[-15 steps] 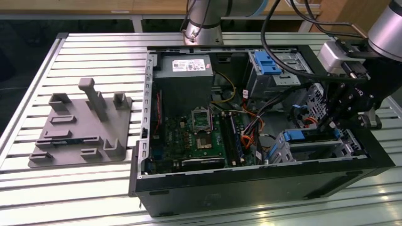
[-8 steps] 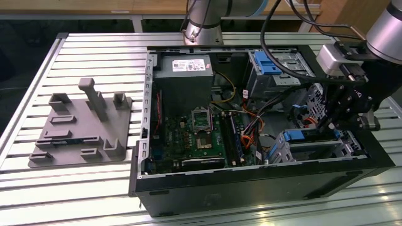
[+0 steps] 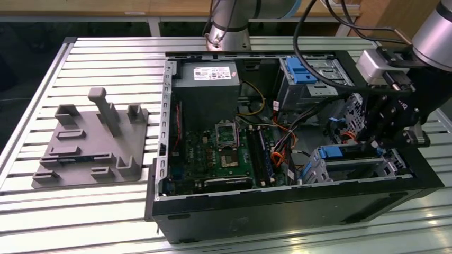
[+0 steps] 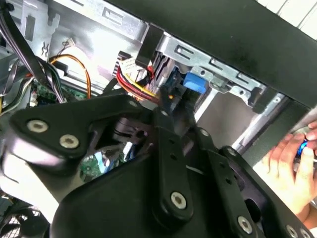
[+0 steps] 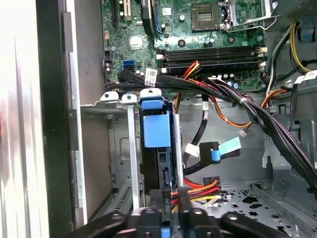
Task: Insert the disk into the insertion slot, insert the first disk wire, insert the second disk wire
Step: 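Insert the first disk wire, then insert the second disk wire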
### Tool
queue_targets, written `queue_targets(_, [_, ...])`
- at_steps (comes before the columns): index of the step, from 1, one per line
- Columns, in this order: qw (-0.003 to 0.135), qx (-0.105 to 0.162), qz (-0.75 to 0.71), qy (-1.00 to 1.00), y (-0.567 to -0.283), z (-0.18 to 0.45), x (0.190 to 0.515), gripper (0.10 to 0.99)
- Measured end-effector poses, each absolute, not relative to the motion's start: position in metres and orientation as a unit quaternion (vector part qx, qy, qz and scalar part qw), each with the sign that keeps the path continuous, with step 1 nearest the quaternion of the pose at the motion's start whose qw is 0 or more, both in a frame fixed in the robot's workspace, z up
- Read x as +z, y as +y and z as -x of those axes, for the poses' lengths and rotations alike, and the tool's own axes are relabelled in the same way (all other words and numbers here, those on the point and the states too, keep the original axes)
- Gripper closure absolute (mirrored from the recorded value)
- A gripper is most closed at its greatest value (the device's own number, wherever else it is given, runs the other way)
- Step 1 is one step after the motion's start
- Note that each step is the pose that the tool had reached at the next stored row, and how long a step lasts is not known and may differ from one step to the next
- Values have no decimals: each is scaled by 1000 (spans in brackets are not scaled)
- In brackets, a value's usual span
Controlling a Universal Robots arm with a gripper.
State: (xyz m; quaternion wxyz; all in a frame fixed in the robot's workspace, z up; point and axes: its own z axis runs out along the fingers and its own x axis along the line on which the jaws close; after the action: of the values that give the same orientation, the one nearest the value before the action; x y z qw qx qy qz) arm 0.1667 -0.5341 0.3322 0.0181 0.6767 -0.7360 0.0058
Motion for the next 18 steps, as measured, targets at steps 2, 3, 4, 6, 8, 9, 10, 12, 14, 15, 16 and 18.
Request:
queue_targets(2, [18,6,-677,-736,-534,-167,340,792])
queue_targets(3, [18,6,-677,-736,-534,-167,344,729])
queue_targets(4, [18,6,-677,-736,-533,-167,349,729])
queue_targets(6, [18,6,-677,-736,-533,-166,358,729])
queue_targets(8, [18,6,-676,-736,-532,-166,366,729])
queue_targets(9, [18,6,-676,-737,-532,-166,367,729])
queue_targets(10, [18,6,-676,-737,-532,-166,367,729])
queue_targets(12, [18,6,-676,-737,-532,-166,367,729])
queue_targets(14, [18,6,-676,-737,-532,-166,367,729])
queue_targets(15, [18,6,-676,-737,-532,-166,368,729])
queue_targets(16, [18,6,-676,-737,-532,-166,368,729])
queue_targets(18, [18,6,-676,-737,-532,-166,368,729])
